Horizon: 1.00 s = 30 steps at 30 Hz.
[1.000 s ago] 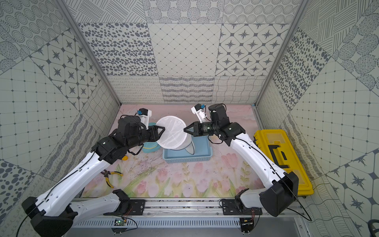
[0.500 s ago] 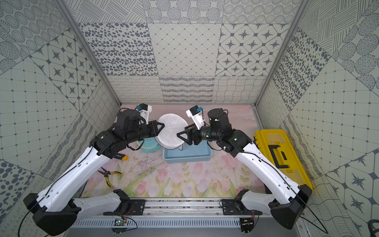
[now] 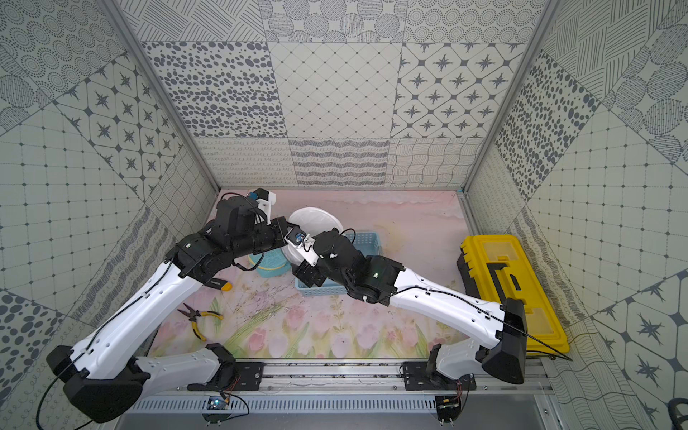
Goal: Turn the laundry bag inside out
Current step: Turn over the laundry bag.
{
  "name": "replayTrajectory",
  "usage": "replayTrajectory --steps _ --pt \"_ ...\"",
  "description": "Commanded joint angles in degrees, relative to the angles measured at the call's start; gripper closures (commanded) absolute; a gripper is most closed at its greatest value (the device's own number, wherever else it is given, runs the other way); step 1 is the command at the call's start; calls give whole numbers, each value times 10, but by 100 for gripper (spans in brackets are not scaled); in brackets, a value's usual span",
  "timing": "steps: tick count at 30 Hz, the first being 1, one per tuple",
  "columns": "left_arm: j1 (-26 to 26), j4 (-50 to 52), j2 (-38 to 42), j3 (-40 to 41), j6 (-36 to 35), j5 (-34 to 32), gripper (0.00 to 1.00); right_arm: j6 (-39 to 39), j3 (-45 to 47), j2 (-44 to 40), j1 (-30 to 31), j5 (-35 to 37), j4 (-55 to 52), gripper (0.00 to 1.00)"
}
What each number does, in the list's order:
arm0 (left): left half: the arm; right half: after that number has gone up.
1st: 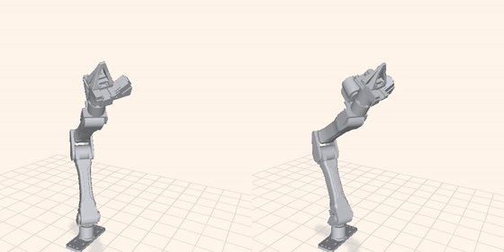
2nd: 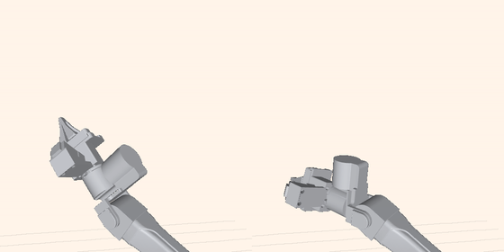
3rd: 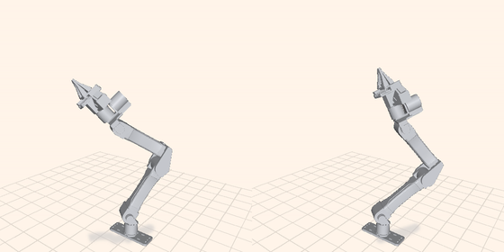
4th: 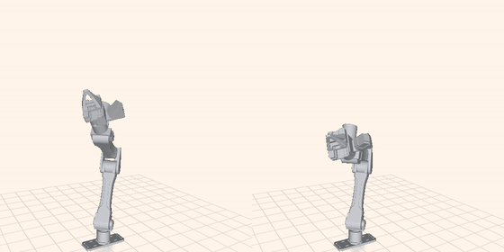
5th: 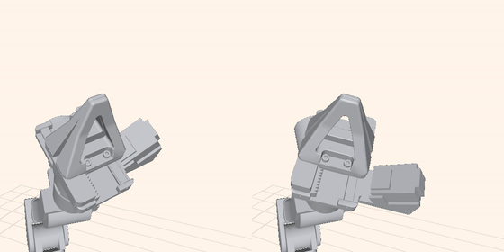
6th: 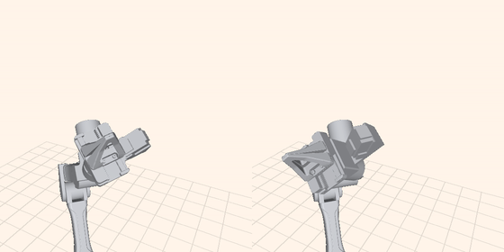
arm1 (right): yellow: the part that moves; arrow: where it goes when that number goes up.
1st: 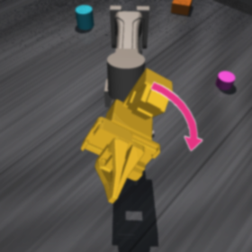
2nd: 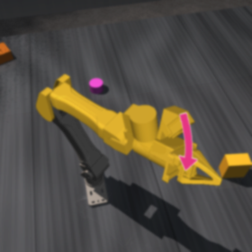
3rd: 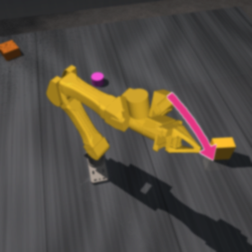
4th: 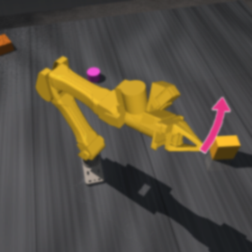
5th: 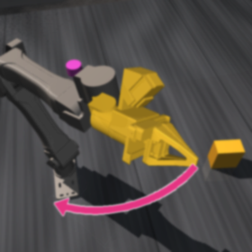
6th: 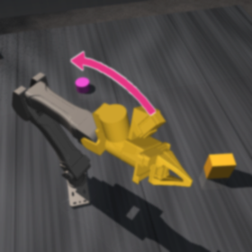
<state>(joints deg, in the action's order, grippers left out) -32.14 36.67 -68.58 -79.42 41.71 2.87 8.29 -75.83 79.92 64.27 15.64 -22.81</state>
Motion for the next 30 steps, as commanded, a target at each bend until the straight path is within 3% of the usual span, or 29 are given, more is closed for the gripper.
replayTrajectory --steps 1,4,7,8,9,10,11,13,14,18,21,23,28,30 --pt "4 -8 4 -7 15 19 100 44 12 15 6 95 70 19" --pt "4 -8 6 -6 17 24 100 47 15 21 5 122 83 33" --pt "4 -7 6 -6 21 30 100 50 13 26 4 134 85 68" --pt "4 -8 7 -7 22 32 100 48 13 24 4 139 84 87" --pt "4 -8 8 -9 21 33 100 44 13 22 5 144 85 98" --pt "5 -8 9 -12 17 34 100 36 12 17 2 143 81 100" --pt "5 -11 10 -14 10 38 91 19 8 10 -2 137 75 100" --pt "6 -8 16 -18 -9 37 56 -30 -9 -6 -24 91 45 100" --pt "6 -10 23 -16 -23 37 44 -60 -20 -16 -43 61 28 100" --pt "8 -51 92 26 -72 24 22 -173 -54 -54 -126 -109 -8 100" --pt "9 -99 170 90 -108 18 12 -241 -68 -73 -197 -244 -10 100" --pt "9 -130 210 133 -129 48 11 -270 -75 -79 -229 -324 -9 100" --pt "7 -153 223 197 -113 160 19 -313 -83 -87 -287 -482 19 100" --pt "4 -185 225 226 -89 175 22 -320 -84 -89 -297 -517 24 100"
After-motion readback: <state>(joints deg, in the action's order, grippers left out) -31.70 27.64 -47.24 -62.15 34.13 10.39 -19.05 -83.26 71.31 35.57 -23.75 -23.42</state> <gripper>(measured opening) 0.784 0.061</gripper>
